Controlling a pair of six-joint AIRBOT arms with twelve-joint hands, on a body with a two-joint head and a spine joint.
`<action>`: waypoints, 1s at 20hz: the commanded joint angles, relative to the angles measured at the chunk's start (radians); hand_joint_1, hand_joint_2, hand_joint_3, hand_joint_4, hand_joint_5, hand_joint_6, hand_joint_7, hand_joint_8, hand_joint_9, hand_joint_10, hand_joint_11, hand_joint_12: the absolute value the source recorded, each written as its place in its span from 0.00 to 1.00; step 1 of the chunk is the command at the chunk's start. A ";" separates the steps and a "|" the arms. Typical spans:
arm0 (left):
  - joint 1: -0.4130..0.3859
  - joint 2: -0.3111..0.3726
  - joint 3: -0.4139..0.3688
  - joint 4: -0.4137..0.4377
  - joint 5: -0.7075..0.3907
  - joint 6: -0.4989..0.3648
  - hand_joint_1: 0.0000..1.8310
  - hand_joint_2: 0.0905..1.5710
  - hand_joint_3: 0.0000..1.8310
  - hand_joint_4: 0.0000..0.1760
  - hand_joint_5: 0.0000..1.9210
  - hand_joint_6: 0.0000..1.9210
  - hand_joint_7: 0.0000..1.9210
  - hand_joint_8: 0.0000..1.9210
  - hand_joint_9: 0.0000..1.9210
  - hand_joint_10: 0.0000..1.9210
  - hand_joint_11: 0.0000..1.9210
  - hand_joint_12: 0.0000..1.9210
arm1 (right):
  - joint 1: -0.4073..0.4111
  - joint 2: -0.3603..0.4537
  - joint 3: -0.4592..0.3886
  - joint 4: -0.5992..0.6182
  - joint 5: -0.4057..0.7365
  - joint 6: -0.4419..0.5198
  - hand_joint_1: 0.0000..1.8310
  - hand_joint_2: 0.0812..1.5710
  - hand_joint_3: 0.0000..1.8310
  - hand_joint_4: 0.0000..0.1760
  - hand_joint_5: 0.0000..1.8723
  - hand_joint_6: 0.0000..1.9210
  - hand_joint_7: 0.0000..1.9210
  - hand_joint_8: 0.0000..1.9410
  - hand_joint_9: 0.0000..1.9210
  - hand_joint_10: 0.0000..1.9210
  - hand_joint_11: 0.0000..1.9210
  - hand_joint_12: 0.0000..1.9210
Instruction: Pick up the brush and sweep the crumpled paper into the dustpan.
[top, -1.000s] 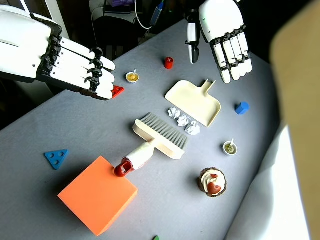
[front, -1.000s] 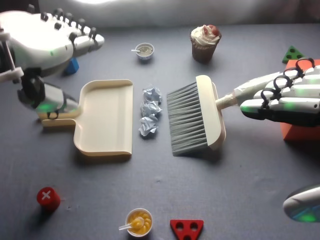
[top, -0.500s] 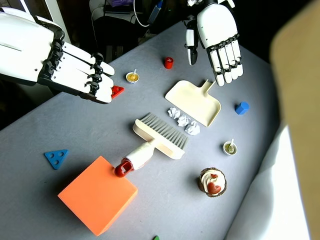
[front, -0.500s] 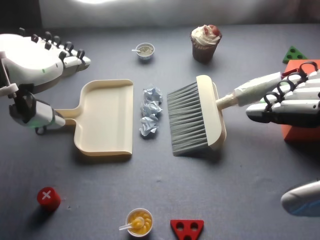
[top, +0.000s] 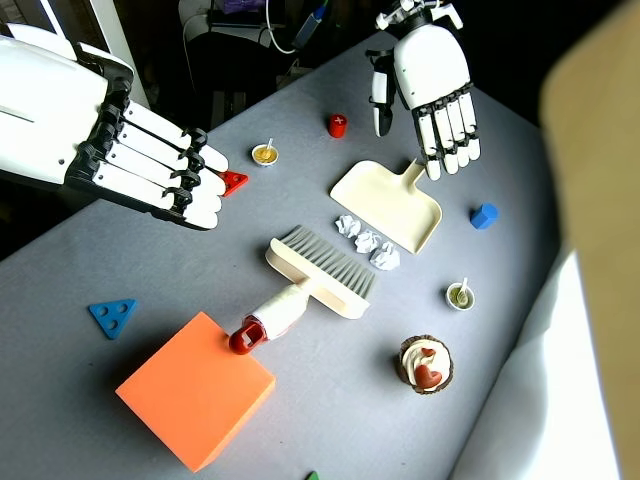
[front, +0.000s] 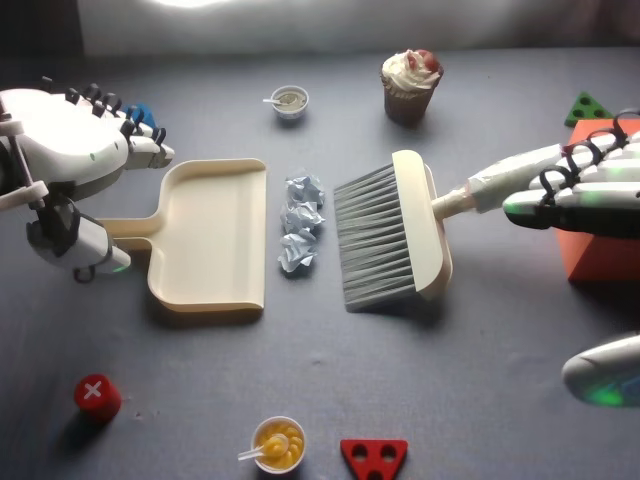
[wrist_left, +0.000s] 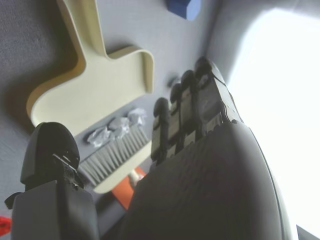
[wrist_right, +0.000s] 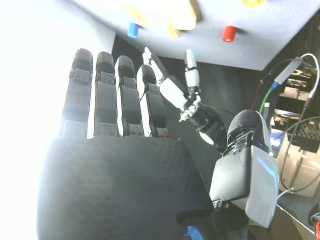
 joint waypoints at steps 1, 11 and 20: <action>-0.002 0.001 0.006 0.040 0.048 -0.008 0.38 0.69 0.00 0.27 0.11 0.00 0.06 0.00 0.06 0.00 0.06 0.01 | 0.016 0.004 -0.004 0.010 0.089 -0.001 0.00 0.58 0.00 0.00 0.10 0.00 0.10 0.00 0.10 0.00 0.10 0.00; 0.022 -0.061 0.098 0.117 0.065 -0.101 0.38 0.70 0.00 0.27 0.13 0.01 0.08 0.01 0.07 0.00 0.07 0.01 | 0.018 0.000 0.035 0.037 0.090 -0.030 0.00 0.58 0.00 0.00 0.11 0.00 0.09 0.00 0.09 0.00 0.07 0.00; 0.072 -0.091 0.150 0.205 0.072 -0.207 0.37 0.69 0.00 0.32 0.13 0.00 0.07 0.00 0.07 0.00 0.06 0.00 | 0.025 -0.001 0.037 0.110 0.127 -0.036 0.00 0.58 0.00 0.00 0.11 0.00 0.09 0.00 0.09 0.00 0.08 0.00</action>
